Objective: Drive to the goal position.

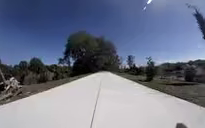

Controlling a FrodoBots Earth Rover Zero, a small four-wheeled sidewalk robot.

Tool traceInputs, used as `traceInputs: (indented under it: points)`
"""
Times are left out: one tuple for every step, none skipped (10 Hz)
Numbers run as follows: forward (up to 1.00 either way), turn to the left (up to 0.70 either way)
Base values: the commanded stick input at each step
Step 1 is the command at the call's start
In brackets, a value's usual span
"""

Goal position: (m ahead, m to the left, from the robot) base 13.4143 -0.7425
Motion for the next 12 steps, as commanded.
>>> traceInputs:
  points:
    - [1.0,0.0]
    - [1.0,0.0]
    - [1.0,-0.15]
    - [1.0,-0.4]
    - [1.0,-0.4]
    - [1.0,-0.4]
    - [1.0,-0.4]
    - [1.0,0.0]
    - [1.0,0.0]
    - [1.0,0.0]
    - [1.0,0.0]
    - [1.0,0.0]
